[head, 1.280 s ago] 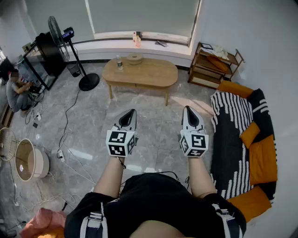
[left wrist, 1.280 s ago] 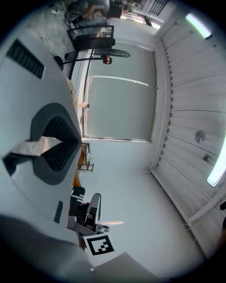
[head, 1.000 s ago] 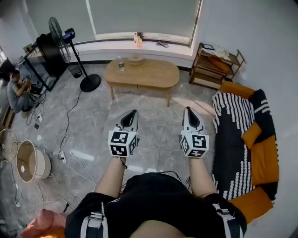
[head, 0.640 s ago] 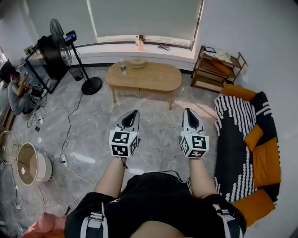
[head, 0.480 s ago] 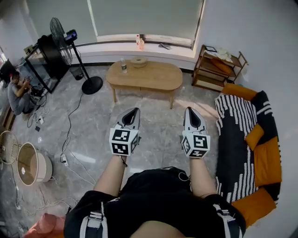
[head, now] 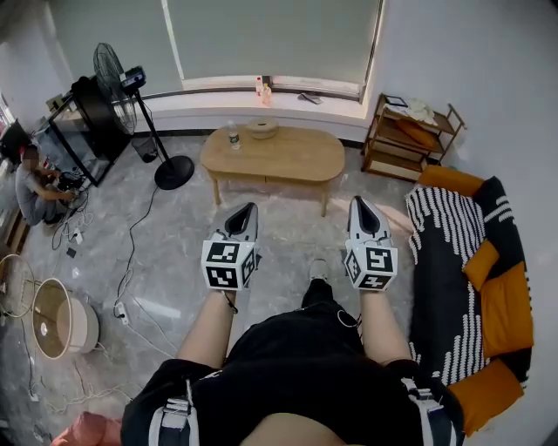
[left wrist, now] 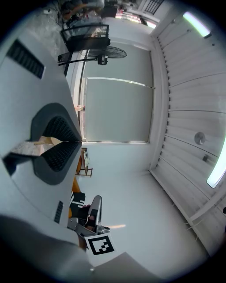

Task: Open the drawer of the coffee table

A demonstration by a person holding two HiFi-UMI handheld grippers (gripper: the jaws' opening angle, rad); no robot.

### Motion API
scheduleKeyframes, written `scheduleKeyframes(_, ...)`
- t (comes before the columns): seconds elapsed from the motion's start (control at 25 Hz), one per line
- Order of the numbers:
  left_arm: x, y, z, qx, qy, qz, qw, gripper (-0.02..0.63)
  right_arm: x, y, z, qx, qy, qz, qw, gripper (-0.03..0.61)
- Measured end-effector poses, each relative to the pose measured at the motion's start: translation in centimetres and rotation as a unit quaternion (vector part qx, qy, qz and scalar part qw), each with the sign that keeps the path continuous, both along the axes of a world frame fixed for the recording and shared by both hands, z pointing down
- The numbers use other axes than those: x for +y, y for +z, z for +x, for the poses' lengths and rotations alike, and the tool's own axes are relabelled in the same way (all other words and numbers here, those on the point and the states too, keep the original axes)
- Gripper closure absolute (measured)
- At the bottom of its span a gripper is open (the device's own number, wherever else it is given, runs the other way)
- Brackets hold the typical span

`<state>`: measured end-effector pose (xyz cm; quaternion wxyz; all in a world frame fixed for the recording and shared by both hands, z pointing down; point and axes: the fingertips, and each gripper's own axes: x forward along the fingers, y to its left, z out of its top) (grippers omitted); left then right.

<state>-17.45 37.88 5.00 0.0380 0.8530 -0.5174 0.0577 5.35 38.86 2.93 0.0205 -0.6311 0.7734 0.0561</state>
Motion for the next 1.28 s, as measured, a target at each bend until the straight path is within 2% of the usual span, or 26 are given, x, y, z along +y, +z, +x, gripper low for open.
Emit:
scheduleKeyframes(0.2,-5.3,0.7,-0.1,-0.004,-0.018,0.008,0.9998,0.592,-6.1,0.3,0.6,0.022,-0.003,0.013,1.000,0.561)
scheduleKeyframes(0.4,-13.9,2.2,1.2,-0.008,-0.028,0.000,0.9996,0.592,-15.6,1.3,1.5,0.030,-0.014,0.013,0.999,0.562)
scheduleKeyframes(0.68,-32.6,2.6,5.4,-0.006,-0.044,-0.025,0.9987,0.592,-34.0,1.4,4.9,0.019,-0.043,-0.010,0.999,0.561)
scheduleKeyframes(0.92,-46.8,0.4,10.3,-0.009,-0.053,-0.023,0.9983,0.592,-48.8,0.3,9.3,0.021,-0.060,-0.022,0.998,0.561)
scheduleKeyframes(1.08,-52.3,0.9,11.7,-0.009,-0.062,-0.037,0.9973,0.592,-54.9,0.5,10.5,0.027,-0.073,-0.033,0.996,0.561)
scheduleKeyframes(1.28,-56.5,2.6,11.8,-0.019,-0.053,-0.061,0.9966,0.592,-59.1,1.8,10.7,0.025,-0.076,-0.055,0.995,0.561)
